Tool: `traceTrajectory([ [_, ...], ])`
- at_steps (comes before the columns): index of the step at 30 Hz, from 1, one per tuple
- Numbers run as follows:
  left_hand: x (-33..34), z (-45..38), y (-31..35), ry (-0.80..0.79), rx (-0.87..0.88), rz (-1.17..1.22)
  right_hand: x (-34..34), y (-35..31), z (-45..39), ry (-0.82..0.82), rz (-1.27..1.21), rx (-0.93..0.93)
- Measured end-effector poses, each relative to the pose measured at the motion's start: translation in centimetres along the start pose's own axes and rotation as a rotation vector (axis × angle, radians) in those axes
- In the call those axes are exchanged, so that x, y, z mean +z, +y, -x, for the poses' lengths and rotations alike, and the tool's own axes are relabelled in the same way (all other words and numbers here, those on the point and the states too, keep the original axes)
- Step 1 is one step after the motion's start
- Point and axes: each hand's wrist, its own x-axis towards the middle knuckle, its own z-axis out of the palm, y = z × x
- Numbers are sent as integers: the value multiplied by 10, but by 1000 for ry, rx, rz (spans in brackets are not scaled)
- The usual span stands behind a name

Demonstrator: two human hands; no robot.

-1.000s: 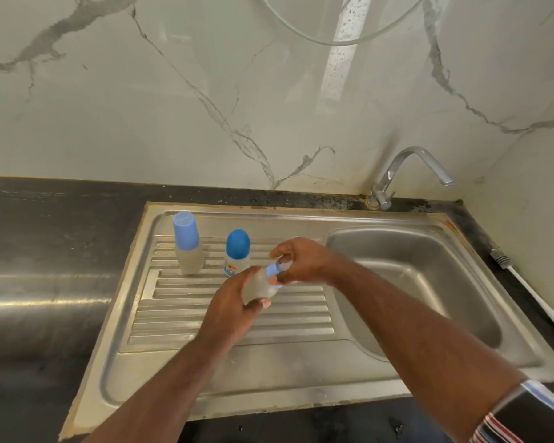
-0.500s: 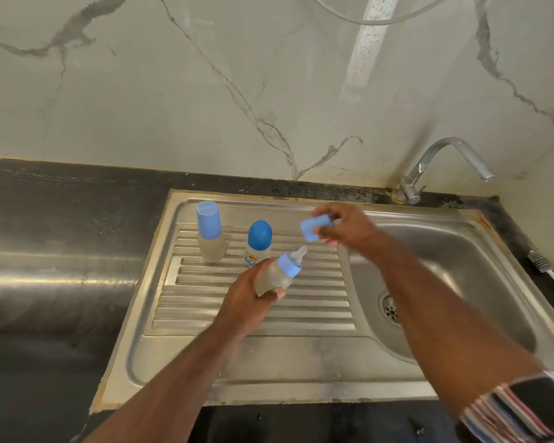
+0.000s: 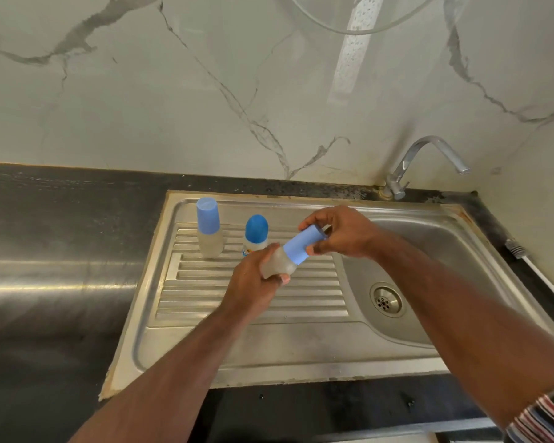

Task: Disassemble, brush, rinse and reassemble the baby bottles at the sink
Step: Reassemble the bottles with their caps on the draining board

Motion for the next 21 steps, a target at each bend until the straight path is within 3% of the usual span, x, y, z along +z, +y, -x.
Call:
traceTrajectory([
  [2, 2, 0, 4, 36, 35, -27, -1, -7, -1, 11, 42, 19],
  [6, 8, 1, 9, 51, 42, 53, 3, -22, 0, 49, -136, 144],
  [8, 4, 1, 11, 27, 8, 108, -3, -18, 0, -49, -131, 165],
  [11, -2, -4, 12, -22, -54, 197, -8, -1, 8, -117, -588, 137],
  [13, -1, -5, 16, -27, -80, 252, 7, -4, 9, -8, -741, 104],
  [17, 10, -6, 24, 56, -117, 365, 41, -25, 1, 419, -418, 209],
  [21, 10, -11, 27, 22, -157, 452, 35, -7, 6, 30, -966, 164],
])
